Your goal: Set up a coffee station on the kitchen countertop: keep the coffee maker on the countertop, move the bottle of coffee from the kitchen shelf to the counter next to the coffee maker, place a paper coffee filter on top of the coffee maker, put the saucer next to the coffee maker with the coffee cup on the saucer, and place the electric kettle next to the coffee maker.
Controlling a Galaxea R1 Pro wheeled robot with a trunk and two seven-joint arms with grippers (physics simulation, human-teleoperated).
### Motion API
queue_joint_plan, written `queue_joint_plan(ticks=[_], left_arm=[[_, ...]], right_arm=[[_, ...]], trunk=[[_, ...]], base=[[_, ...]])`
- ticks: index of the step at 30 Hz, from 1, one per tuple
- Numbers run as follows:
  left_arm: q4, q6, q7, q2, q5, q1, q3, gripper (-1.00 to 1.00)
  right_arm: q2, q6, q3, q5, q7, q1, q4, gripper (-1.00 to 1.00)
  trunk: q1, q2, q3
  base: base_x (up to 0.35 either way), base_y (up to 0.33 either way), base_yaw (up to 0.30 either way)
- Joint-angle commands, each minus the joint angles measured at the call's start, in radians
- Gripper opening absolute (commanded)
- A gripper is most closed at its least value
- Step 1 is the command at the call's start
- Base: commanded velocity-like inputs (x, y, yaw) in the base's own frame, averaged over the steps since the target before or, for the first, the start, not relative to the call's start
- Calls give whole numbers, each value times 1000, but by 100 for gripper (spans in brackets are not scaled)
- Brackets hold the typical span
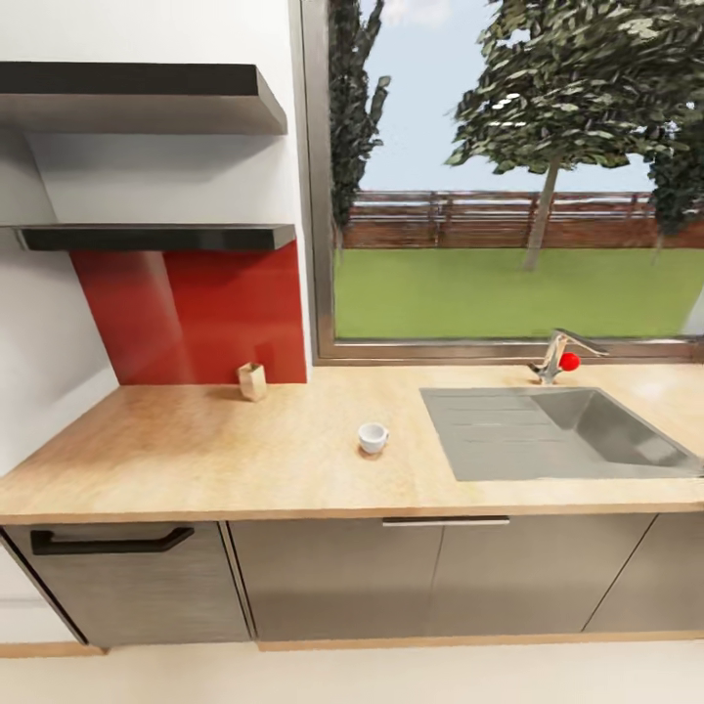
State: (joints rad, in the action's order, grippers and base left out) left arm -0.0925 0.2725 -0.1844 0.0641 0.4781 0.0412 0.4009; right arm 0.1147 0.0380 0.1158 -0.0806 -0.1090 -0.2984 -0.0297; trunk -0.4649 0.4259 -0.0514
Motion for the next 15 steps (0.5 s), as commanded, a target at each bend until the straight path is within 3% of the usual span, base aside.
queue_joint_plan(ticks=[1,4,7,9,10,11,12,15], left_arm=[[-1,1,-4,0,7,0,9,100],[-1,1,-4,-1,9,0,9,100],[-1,1,-4,2,7,0,9,100],[8,0,-5,9,5,0,8,100],[22,0,-6,13,4,0,8,100],[26,0,-6,14,3,0,7,100],[39,0,-6,20,0,0,8,100],[45,0,-5,35,-6,0,12,100]], right_arm=[[0,4,8,-8,-6,-1,-1,100],[4,1,8,-8,-5,-1,-3,100],[33,-27,15,-3,-6,-2,-95,100],[42,-130,18,-1,-5,-2,-209,100],[45,-224,20,1,-5,-2,-253,100],[46,-260,21,1,-5,-2,-264,100],[49,-417,30,2,-5,-2,-296,100],[52,-615,49,1,-6,-2,-379,100]], trunk=[[0,2,-2],[0,2,-1],[0,2,-1],[0,2,-1],[0,2,-1],[0,2,-1],[0,2,-1],[0,2,-1]], base=[[-120,294,-266],[-99,124,-75],[-10,11,-5],[-2,3,-1],[-1,1,-1],[0,0,0],[0,0,0],[0,0,0]])
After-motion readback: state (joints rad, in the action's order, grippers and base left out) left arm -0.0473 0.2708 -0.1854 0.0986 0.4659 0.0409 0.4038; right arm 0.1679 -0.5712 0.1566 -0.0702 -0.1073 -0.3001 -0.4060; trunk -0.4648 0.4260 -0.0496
